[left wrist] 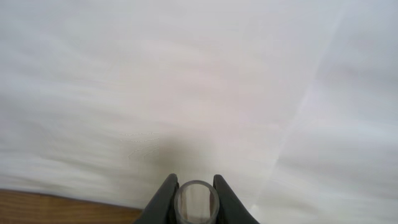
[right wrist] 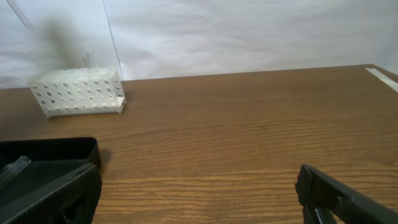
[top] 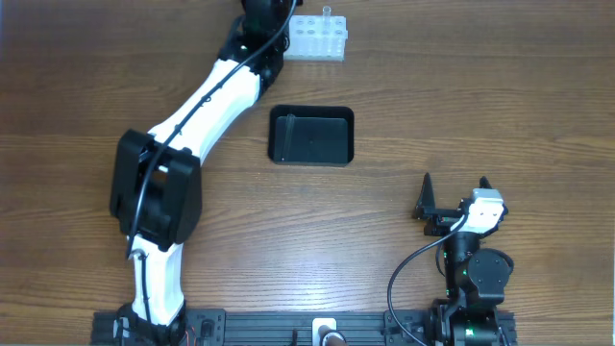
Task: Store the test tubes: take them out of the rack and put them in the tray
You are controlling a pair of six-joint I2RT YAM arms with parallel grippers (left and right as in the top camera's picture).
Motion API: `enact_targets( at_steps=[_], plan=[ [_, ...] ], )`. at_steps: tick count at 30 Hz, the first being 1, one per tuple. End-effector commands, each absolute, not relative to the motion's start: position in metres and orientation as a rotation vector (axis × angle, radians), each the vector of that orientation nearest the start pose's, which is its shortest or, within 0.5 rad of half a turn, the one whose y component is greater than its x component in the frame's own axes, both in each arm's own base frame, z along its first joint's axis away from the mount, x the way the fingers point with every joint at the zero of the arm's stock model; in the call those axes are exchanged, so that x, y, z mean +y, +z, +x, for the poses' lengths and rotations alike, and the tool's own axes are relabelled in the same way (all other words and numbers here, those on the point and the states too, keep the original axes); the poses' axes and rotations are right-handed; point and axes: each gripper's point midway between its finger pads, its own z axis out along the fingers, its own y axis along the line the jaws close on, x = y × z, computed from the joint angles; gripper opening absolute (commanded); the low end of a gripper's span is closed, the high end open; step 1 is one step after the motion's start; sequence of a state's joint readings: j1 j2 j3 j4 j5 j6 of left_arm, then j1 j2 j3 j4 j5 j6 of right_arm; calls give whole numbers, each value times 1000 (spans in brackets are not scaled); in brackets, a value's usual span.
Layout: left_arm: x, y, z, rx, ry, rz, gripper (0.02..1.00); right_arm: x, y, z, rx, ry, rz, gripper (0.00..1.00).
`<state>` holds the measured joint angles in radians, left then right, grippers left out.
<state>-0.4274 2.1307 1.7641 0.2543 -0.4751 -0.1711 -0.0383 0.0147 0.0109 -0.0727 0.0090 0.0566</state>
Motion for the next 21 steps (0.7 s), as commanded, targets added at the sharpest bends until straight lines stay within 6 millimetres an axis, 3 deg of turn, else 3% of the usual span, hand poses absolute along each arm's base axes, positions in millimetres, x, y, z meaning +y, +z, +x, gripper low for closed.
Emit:
enact_targets(
  at_steps=[1,5,10,13,21],
  plan=[
    [-204,288,600,1736,-124,-45,40,-9,156,246,1644,22,83,991],
    [-214,247,577,1966,-240,-55,40,-9,156,246,1644,22,83,991],
    [-201,190,543,2236,-220,-196,40,-9,156,246,1644,22,83,991],
    [-193,165,522,2363,-190,-267,40,-9,156,246,1644,22,83,991],
    [-200,152,504,2444,-168,-235,40,-9,156,246,1644,22,83,993]
  ],
)
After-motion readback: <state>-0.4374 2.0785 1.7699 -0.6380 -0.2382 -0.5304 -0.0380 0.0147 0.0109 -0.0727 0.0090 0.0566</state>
